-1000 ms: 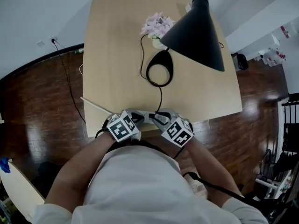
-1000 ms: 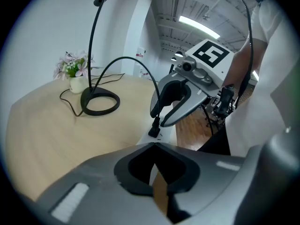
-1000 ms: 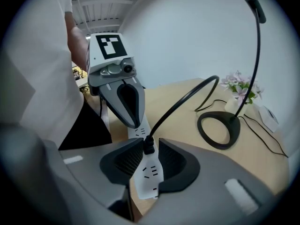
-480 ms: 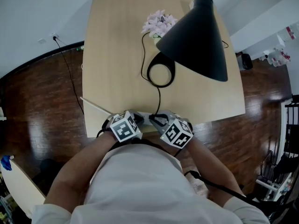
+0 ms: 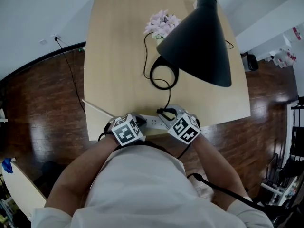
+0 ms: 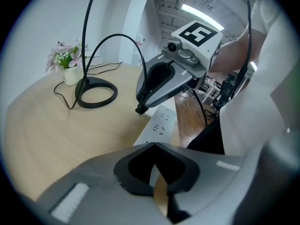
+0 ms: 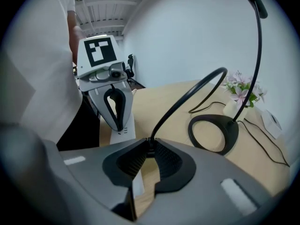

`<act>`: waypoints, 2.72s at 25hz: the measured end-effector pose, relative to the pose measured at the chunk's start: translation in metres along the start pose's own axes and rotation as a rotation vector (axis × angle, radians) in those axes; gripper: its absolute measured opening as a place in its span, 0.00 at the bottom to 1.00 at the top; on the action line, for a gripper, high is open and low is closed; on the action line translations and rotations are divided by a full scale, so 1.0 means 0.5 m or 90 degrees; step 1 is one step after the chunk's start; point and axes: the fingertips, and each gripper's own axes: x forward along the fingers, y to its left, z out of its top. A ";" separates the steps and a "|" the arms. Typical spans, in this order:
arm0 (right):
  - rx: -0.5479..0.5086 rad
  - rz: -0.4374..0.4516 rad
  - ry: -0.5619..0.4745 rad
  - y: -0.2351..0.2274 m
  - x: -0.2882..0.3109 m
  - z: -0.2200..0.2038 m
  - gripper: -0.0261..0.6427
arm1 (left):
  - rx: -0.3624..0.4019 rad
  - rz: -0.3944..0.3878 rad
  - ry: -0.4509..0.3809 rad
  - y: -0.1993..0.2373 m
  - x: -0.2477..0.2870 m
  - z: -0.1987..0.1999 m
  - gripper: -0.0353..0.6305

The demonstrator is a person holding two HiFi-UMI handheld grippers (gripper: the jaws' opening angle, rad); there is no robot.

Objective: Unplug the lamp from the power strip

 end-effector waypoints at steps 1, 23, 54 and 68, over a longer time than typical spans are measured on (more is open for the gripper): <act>0.003 0.005 0.008 -0.001 0.007 -0.009 0.13 | -0.001 -0.001 0.001 0.000 0.000 -0.001 0.06; 0.041 -0.023 0.047 -0.017 0.021 -0.058 0.17 | -0.008 -0.010 -0.001 0.002 -0.005 -0.005 0.06; 0.212 -0.222 0.068 0.045 -0.108 -0.069 0.28 | -0.033 0.061 -0.187 -0.032 -0.239 -0.047 0.06; 0.367 -0.299 -0.110 0.470 -0.254 0.115 0.28 | 0.004 0.099 -0.369 -0.173 -0.573 -0.201 0.06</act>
